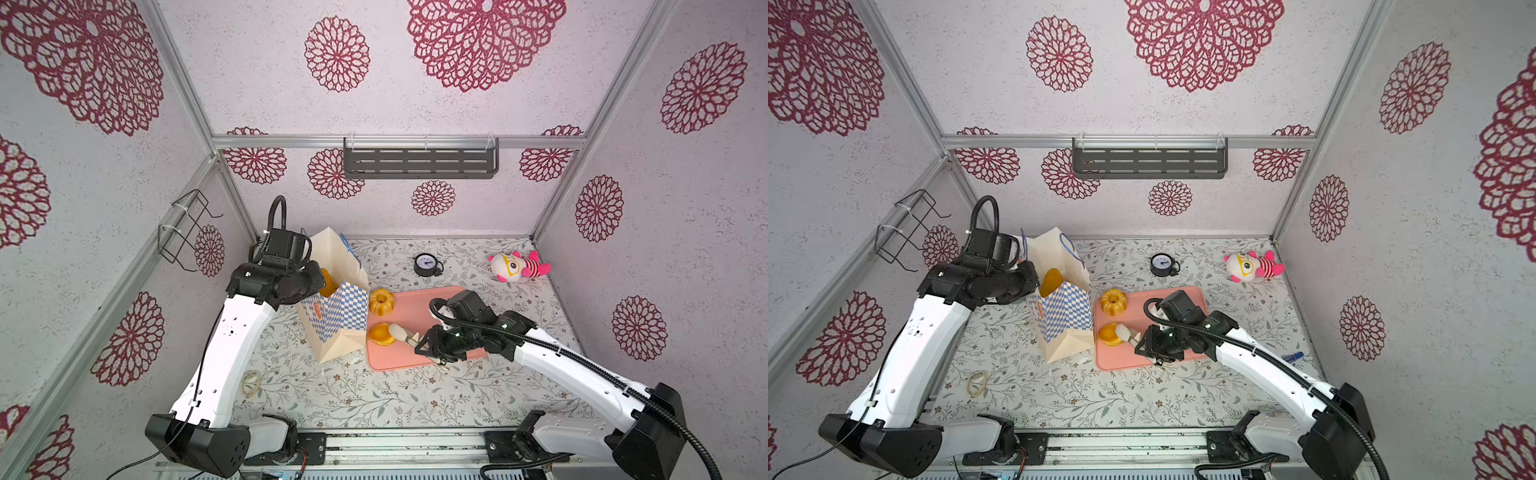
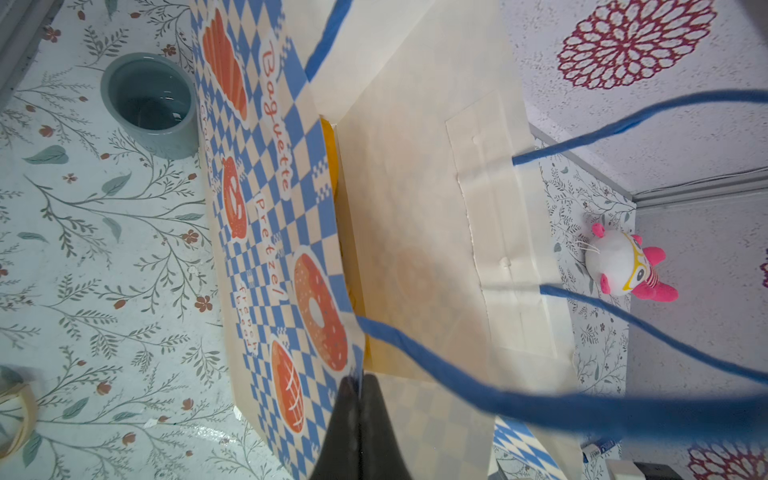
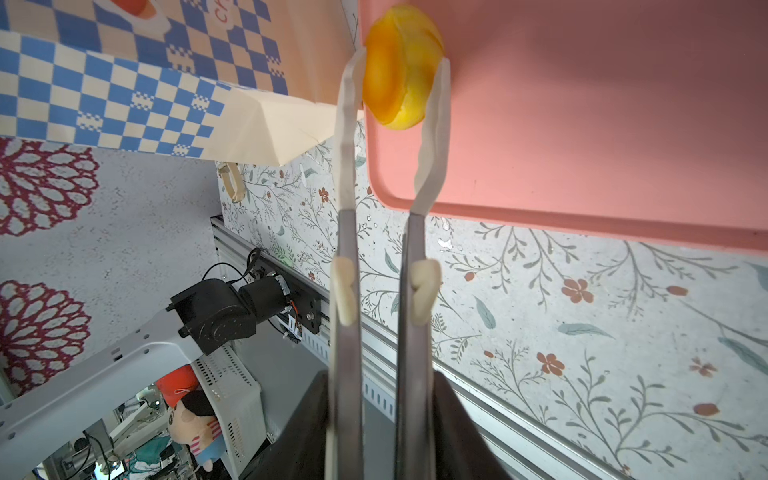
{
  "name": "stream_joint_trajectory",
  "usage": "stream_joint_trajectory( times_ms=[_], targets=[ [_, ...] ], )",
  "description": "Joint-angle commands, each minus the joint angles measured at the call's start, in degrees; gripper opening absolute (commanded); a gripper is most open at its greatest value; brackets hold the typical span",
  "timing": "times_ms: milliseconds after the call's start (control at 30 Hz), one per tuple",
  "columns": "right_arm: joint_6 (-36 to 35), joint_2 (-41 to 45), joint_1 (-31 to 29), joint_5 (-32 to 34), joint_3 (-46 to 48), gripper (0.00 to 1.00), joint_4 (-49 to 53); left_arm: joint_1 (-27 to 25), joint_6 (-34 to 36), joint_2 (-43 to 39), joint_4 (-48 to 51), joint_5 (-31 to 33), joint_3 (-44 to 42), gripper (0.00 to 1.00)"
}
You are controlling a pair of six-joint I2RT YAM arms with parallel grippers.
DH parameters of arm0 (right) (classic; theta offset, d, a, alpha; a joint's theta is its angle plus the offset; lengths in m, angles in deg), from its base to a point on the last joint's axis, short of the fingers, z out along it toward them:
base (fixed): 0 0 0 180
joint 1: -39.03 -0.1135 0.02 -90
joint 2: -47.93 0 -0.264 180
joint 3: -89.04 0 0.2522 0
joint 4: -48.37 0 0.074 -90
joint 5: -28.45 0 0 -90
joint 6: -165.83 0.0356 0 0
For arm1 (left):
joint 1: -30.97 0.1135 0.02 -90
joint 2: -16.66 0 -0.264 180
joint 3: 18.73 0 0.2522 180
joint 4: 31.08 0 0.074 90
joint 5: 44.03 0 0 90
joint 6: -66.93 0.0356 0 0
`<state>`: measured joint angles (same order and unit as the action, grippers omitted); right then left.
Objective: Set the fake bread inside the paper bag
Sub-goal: 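Lower the tongs and pinch the orange bread slice on the tray edge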
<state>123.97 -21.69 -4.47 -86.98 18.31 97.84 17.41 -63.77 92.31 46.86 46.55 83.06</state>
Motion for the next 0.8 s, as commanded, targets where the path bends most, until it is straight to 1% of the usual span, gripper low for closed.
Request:
stream_joint_trajectory(
  times_ms=[0,333,767],
  targets=[
    [-0.1,0.8,-0.1,0.1,-0.5,0.39,-0.9,0.2,-0.1,-0.8,-1.9,-0.1,0.7,0.00],
    [-0.8,-2.2,-0.6,-1.4,-1.0,0.43,-2.6,0.2,-0.1,-1.0,-1.7,0.0,0.5,0.00],
    [-1.3,-6.9,-1.1,-2.1,-2.4,0.42,-5.5,0.2,-0.2,-1.4,-2.0,0.0,-0.2,0.00]
  ],
)
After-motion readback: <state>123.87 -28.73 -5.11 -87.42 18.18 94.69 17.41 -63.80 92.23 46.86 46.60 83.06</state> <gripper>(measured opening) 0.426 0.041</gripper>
